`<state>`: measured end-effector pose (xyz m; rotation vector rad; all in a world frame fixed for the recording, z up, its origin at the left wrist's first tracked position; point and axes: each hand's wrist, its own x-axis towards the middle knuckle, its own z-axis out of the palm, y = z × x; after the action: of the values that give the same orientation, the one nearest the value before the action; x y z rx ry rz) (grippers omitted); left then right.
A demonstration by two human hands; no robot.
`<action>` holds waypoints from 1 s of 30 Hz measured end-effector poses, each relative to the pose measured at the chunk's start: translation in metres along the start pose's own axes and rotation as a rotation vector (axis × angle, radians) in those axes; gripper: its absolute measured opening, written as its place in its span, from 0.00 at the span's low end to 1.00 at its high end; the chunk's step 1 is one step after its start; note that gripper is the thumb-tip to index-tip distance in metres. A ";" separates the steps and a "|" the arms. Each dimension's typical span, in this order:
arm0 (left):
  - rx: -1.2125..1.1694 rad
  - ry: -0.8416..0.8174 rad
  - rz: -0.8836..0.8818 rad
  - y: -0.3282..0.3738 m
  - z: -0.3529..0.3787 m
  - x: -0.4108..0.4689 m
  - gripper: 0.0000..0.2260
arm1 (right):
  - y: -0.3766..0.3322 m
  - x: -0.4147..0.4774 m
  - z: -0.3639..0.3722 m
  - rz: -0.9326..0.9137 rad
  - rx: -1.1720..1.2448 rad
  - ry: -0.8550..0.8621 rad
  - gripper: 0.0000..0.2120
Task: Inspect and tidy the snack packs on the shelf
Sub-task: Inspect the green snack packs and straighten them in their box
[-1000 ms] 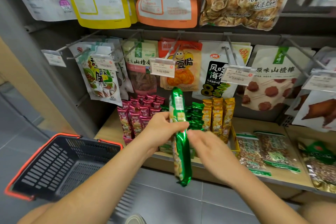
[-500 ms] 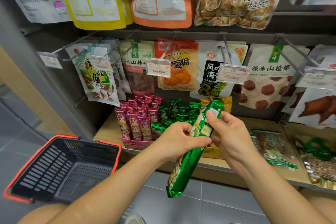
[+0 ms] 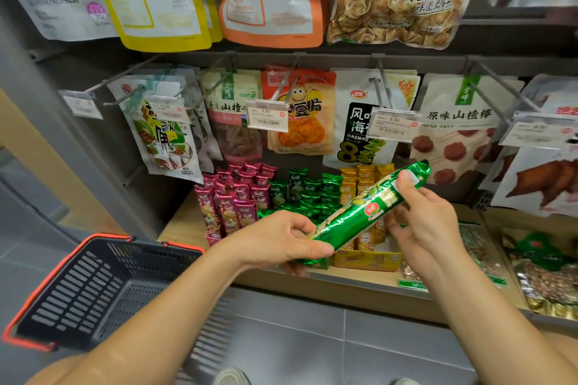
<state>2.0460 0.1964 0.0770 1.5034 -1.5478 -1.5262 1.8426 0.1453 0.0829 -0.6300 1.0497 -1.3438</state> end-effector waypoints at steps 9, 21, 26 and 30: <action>0.378 0.444 0.177 0.000 -0.048 -0.021 0.15 | -0.004 0.005 -0.012 0.198 -0.115 -0.106 0.09; -0.121 0.463 0.240 -0.001 -0.054 -0.020 0.18 | 0.015 0.001 -0.011 0.201 -0.216 -0.153 0.08; -0.114 0.391 0.179 -0.002 -0.063 -0.024 0.08 | 0.012 -0.001 -0.011 0.071 -0.165 -0.097 0.09; -0.232 0.482 0.263 0.000 -0.063 -0.025 0.09 | 0.011 -0.002 -0.010 0.172 -0.120 -0.122 0.09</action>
<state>2.1094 0.1959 0.1008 1.3456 -1.1855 -1.0539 1.8394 0.1506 0.0691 -0.6862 1.0656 -1.0860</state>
